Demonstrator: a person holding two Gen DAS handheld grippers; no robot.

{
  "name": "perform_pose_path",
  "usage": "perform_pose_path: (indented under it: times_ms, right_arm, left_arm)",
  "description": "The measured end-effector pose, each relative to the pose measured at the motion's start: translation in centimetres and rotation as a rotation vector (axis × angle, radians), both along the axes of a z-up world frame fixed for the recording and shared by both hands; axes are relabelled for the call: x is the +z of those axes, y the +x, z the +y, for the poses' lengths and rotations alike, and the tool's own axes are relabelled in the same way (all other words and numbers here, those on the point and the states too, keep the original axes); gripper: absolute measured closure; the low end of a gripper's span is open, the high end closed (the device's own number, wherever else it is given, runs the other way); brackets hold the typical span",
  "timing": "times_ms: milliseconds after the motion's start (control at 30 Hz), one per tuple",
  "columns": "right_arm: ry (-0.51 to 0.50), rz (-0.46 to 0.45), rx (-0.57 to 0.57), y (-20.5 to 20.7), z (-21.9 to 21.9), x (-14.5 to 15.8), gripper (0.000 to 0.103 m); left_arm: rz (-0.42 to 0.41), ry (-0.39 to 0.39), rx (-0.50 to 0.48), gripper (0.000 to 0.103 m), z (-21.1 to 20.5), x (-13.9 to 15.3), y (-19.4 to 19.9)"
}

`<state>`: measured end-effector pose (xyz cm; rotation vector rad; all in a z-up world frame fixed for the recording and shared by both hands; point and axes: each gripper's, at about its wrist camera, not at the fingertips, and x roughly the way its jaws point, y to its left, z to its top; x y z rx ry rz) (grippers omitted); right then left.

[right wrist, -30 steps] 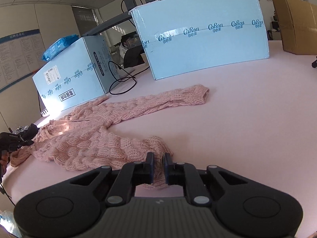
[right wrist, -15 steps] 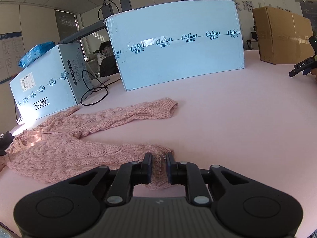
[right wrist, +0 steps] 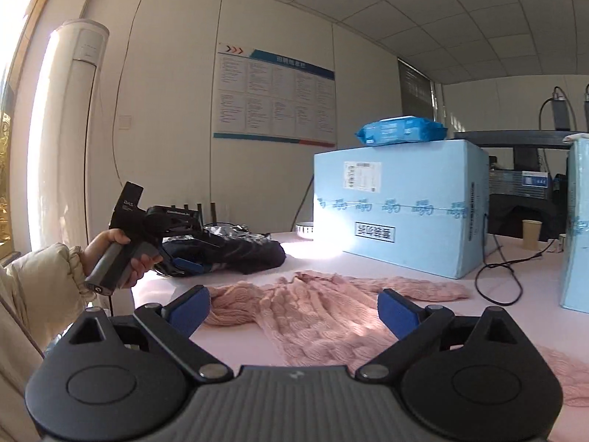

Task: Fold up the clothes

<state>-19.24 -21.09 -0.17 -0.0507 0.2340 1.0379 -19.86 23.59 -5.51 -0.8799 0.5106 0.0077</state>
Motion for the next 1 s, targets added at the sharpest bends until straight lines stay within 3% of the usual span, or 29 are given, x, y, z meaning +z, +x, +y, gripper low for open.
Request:
perform_pose_path:
  times_ms: [67,133,233,267,367,400,467,500,600,733,867,967,1000]
  right_arm:
    - [-0.012,0.062,0.075,1.4,4.5,0.1,0.016]
    - [0.007,0.206,0.154,3.7,8.4,0.0,0.019]
    - [0.030,0.446,0.191,6.8,12.6,-0.3,0.026]
    - [0.015,0.469,0.185,7.2,13.5,-0.4,0.028]
    - [-0.096,0.403,0.140,7.2,16.8,-0.8,0.038]
    - [-0.141,0.418,0.131,7.3,17.7,-1.3,0.051]
    - [-0.239,0.464,0.119,7.5,19.6,-2.4,0.086]
    - [-0.273,0.472,0.114,7.4,20.3,-3.1,0.093]
    - [-0.244,0.340,0.172,5.0,19.4,-3.4,0.093]
    - [-0.188,0.071,0.379,0.6,15.8,-2.2,0.092]
    - [-0.388,-0.051,0.441,-2.0,14.2,-3.3,0.085]
    - [-0.389,-0.042,0.465,-2.5,13.2,-3.4,0.063]
    - [-0.368,-0.043,0.474,-2.7,13.0,-3.1,0.049]
  left_arm:
    - [-0.047,0.028,0.009,0.019,-0.1,0.2,-1.7]
    - [-0.055,0.041,0.056,0.019,0.2,0.9,-3.5]
    - [-0.153,-0.019,0.072,0.019,1.3,1.6,-6.4]
    - [-0.194,-0.043,0.073,0.019,1.8,1.8,-7.4]
    - [-0.263,-0.062,0.084,0.019,2.4,2.3,-9.4]
    - [-0.275,-0.060,0.083,0.019,2.5,2.4,-9.8]
    - [-0.280,-0.050,0.070,0.019,2.5,2.6,-10.0]
    - [-0.278,-0.048,0.060,0.019,2.4,2.6,-9.9]
    - [-0.272,-0.057,0.036,0.019,2.4,2.1,-9.6]
    - [-0.268,-0.089,0.024,0.019,2.6,1.3,-9.2]
    - [-0.268,-0.102,0.032,0.019,2.7,0.7,-9.3]
    - [-0.266,-0.117,0.032,0.019,2.6,0.2,-9.3]
    - [-0.264,-0.122,0.030,0.019,2.6,0.1,-9.4]
